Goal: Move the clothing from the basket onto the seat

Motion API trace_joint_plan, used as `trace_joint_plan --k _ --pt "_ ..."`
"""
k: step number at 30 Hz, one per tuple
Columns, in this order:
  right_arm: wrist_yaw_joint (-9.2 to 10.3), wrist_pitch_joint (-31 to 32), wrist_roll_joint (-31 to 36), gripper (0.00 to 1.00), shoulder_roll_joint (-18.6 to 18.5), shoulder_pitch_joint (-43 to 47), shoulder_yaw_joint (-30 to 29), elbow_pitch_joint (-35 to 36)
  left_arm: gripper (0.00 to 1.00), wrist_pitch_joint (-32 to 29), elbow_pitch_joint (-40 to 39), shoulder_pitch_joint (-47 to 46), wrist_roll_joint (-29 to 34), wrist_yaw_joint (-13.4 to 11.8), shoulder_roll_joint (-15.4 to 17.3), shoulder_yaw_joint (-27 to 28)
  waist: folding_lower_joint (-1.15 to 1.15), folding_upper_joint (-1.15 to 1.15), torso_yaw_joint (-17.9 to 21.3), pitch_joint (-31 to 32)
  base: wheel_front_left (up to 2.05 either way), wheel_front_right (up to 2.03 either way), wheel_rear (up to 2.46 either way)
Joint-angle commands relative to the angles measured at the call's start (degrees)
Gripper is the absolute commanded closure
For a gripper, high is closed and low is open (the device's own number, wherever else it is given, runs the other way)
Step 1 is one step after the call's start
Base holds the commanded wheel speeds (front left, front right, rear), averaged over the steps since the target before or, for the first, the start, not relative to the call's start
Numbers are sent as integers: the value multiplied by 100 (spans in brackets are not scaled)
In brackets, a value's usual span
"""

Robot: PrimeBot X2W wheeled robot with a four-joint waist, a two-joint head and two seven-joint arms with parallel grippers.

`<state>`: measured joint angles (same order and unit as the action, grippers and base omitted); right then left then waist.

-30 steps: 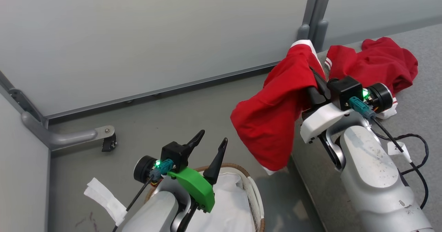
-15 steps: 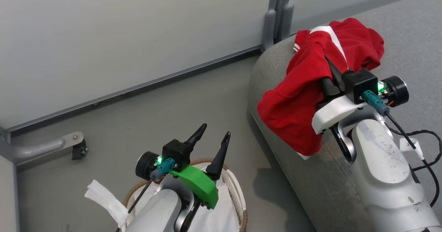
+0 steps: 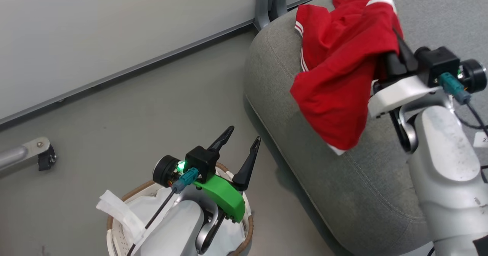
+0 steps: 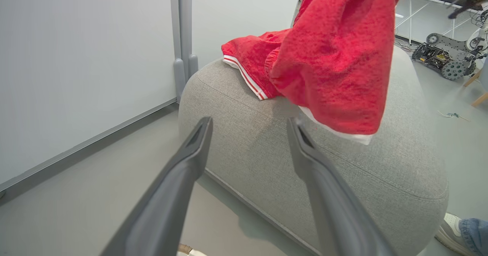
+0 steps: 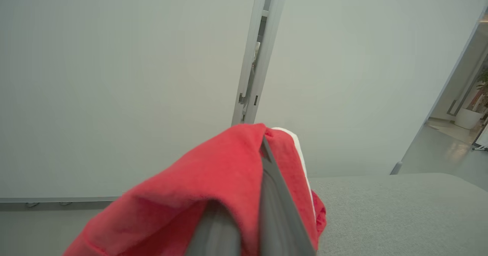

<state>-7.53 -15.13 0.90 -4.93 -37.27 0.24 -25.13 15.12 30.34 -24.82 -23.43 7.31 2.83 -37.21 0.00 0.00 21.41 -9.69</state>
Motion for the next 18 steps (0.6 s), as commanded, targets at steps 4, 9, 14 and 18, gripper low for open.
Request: trace_joint_plan --k 4,9,14,18 --pt "8 -2 -234 100 -329 -776 -265 14 0 4 -114 -222 153 23 28 -6 0 0 -217 -529 0 0 0" --pt "8 -2 -290 100 -1040 -1778 -458 -248 0 5 -232 -392 309 24 105 5 0 0 -540 -985 0 0 0" --pt "8 18 -326 100 -1808 -2720 -676 -824 0 4 -409 -575 486 24 192 -24 0 0 -883 -1527 0 0 0" --pt "8 4 -331 100 -2200 -3074 -848 -1274 0 5 -546 -696 567 24 287 -23 0 0 -1074 -1887 0 0 0"
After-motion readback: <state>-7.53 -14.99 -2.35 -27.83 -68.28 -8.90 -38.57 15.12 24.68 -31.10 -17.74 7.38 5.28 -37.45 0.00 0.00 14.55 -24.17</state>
